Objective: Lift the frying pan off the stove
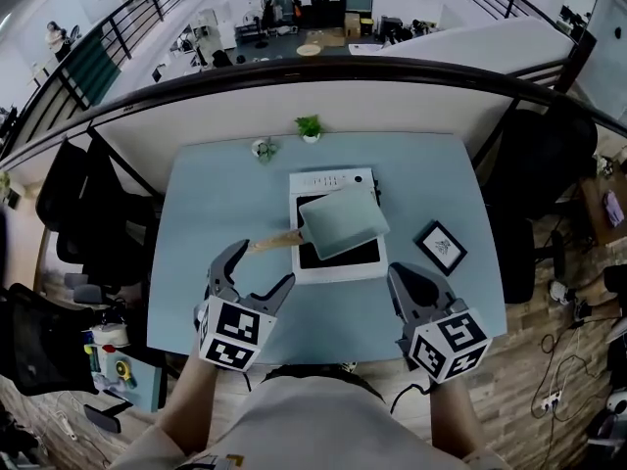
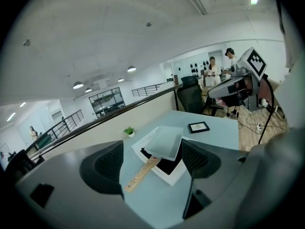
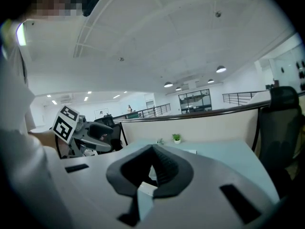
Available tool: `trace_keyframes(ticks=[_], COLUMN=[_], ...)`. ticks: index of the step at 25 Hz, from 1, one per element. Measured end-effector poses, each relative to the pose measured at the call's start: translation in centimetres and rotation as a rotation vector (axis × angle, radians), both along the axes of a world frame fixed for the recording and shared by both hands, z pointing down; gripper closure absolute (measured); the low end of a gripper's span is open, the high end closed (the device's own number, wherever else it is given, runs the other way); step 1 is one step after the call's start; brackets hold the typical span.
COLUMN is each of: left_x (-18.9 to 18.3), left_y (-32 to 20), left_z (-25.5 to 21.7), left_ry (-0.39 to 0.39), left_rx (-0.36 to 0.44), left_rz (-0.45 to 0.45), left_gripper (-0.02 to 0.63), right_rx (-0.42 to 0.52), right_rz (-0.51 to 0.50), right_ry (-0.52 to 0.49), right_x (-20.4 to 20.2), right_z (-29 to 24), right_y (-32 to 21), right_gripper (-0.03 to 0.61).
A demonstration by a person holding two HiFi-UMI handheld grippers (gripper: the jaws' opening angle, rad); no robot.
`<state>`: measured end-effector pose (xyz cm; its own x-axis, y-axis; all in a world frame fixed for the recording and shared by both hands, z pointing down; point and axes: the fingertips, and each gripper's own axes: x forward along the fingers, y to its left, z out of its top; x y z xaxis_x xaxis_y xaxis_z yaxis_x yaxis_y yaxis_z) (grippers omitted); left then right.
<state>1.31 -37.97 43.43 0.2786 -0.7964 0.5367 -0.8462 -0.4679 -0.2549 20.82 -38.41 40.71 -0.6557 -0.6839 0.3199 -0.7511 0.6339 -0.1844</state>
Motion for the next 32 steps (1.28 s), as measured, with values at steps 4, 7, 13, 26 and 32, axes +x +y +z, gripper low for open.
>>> trace_keyframes(ticks=[4, 7, 13, 26, 32], left_x=[-0.4, -0.4, -0.2, 0.5, -0.3], left_y=[-1.4, -2.7, -5.2, -8.1, -8.8], left_z=[1.5, 3.5, 7.4, 16.9, 21.1], left_ry=[-0.063, -0.127, -0.215, -0.273, -0.318], left_rx=[-0.049, -0.105, -0.228, -0.482, -0.583], left_rz=[0.072, 0.152, 0.296, 0.473, 0.488], left_gripper=[0.239, 0.238, 0.236, 0.229, 0.229], right_rx=[-0.02, -0.039, -0.079, -0.186, -0.226], right_rz=[0.019, 0.024, 0.049, 0.094, 0.094], right_ry=[0.002, 0.014, 0.041, 0.076, 0.087], right_x=[-0.6, -1.1, -1.3, -1.3, -1.9], right_z=[0.6, 1.5, 3.3, 7.9, 9.8], right_y=[-0.5, -1.1, -2.2, -3.2, -3.4], right_gripper=[0.575, 0.575, 0.575, 0.575, 0.575])
